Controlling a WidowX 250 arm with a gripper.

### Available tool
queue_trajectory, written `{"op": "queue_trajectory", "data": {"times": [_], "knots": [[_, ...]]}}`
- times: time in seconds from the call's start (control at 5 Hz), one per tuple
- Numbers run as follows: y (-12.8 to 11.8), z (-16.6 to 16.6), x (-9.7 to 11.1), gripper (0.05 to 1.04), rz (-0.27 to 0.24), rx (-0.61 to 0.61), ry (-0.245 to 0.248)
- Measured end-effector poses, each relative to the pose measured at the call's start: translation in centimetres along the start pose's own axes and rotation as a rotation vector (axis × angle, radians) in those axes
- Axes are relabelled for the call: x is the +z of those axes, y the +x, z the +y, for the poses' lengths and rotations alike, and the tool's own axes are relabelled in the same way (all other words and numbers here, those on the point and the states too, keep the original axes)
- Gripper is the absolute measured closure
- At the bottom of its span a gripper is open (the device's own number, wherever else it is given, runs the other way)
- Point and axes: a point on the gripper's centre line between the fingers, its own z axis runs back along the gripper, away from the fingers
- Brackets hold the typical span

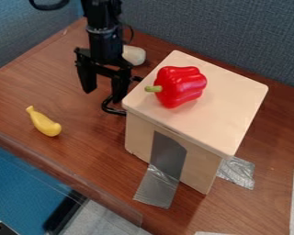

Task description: Opened the drawer

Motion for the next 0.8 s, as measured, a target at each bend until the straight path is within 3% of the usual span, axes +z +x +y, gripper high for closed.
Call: {"op": "queue_trajectory", "data": {"times": [0.2,0.4,0.6,0.8], "knots": [[-0.1,-0.4,-1.1,0.122,0.029,0.002,0.001],[-0.4,0.2,-1.9,0.404,0.062,0.023,0.019],[0.3,1.1,-1.1,0.698,0.049,0.044,0.039],[0.4,3.5,-0.2,0.901,0.031,0.104,0.058]]}}
